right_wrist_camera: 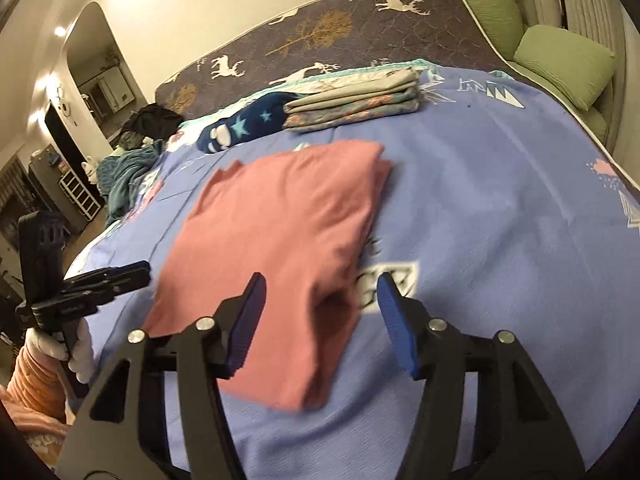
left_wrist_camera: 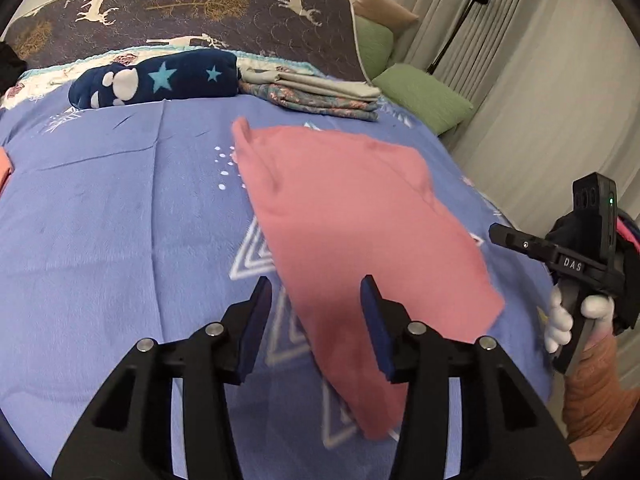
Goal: Fold small clothes
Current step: 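Pinch the folded pink shirt with the left gripper while the right gripper pinches it too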
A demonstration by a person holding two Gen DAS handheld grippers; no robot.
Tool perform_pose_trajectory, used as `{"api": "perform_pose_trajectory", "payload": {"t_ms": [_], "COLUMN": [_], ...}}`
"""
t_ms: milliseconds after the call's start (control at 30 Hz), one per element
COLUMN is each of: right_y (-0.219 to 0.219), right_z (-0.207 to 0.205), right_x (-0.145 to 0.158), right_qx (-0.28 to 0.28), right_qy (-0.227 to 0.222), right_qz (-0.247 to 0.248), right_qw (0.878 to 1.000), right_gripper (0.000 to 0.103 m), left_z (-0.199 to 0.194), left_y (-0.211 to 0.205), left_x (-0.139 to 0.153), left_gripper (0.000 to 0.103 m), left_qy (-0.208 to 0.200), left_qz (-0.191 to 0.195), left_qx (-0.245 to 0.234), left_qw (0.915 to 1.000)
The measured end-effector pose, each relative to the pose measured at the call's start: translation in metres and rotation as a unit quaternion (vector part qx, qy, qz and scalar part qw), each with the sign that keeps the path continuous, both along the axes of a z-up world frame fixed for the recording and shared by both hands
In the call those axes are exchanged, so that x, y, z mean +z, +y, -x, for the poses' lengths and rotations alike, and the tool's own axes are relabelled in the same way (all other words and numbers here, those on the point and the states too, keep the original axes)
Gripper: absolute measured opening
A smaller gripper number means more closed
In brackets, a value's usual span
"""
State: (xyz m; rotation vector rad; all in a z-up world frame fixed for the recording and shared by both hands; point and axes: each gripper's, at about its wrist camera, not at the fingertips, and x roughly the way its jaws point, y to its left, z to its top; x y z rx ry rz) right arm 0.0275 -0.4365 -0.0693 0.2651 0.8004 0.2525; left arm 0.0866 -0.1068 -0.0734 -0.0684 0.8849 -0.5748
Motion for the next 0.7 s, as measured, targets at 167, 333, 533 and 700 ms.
{"api": "perform_pose_trajectory", "payload": {"t_ms": [167, 333, 533, 700], "right_y": [-0.01, -0.008, 0.0, 0.008], "right_z": [-0.023, -0.035, -0.06, -0.081], "right_x": [-0.021, -0.03, -0.032, -0.033], "right_qx": [0.004, 0.024, 0.048, 0.07], "right_qy": [0.046, 0.058, 0.062, 0.058], "right_qz": [-0.034, -0.044, -0.039, -0.03], "right_qw": [0.998, 0.997, 0.996, 0.995], "right_gripper": [0.06, 0.064, 0.068, 0.069], "left_z": [-0.021, -0.035, -0.047, -0.063], "left_y": [-0.002, -0.007, -0.017, -0.021], "left_x": [-0.01, -0.018, -0.022, -0.023], "left_gripper": [0.057, 0.067, 0.074, 0.074], "left_qy": [0.031, 0.041, 0.04, 0.044], "left_qz": [0.008, 0.015, 0.014, 0.024], "left_qx": [-0.001, -0.003, -0.021, -0.035], "left_qw": [0.9995, 0.999, 0.9989, 0.9981]}}
